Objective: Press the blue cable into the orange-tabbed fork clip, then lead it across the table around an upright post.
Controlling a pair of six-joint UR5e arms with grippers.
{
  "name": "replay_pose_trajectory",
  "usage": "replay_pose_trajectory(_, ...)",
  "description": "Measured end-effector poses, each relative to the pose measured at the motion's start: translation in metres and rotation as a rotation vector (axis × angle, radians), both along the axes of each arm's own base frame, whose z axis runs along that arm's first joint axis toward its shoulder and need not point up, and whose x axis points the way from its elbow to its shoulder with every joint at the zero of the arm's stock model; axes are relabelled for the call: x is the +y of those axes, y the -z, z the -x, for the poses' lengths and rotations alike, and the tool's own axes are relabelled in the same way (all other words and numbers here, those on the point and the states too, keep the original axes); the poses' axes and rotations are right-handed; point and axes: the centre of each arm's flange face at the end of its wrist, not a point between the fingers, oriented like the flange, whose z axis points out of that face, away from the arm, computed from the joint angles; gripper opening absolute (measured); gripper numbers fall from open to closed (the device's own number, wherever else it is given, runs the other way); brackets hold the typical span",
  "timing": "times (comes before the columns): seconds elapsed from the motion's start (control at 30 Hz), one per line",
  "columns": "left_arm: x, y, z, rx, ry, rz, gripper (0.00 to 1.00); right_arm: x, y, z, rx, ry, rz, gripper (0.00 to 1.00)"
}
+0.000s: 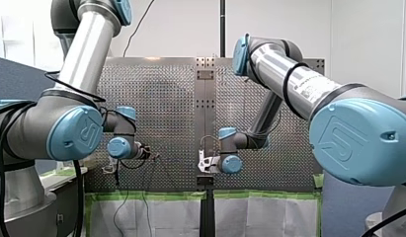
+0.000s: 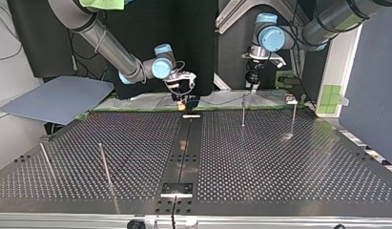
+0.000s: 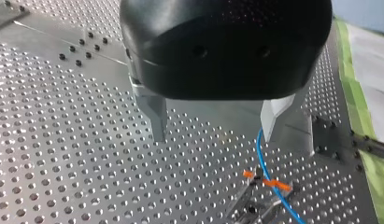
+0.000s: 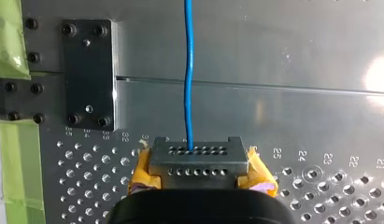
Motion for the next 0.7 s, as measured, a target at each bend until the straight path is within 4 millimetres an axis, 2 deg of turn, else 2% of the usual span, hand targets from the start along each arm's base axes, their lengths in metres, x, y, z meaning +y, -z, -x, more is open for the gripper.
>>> replay_pose_trajectory(0.2, 0.001, 0.006, -0.001, 0.000, -0.008, -0.022, 0.99, 0.002, 0.000, -0.001, 0.000, -0.002, -0.001, 0.00)
replay_pose_trajectory(0.53, 0.000, 0.034, -0.008, 0.019, -0.013, -0.042, 0.99, 0.003, 0.000, -0.002, 0.000, -0.004, -0.002, 0.00)
replay_pose_trajectory(0.7, 0.000, 0.039, -0.007, 0.030, -0.010, -0.033, 0.99, 0.004, 0.000, -0.003, 0.001, -0.006, -0.003, 0.00)
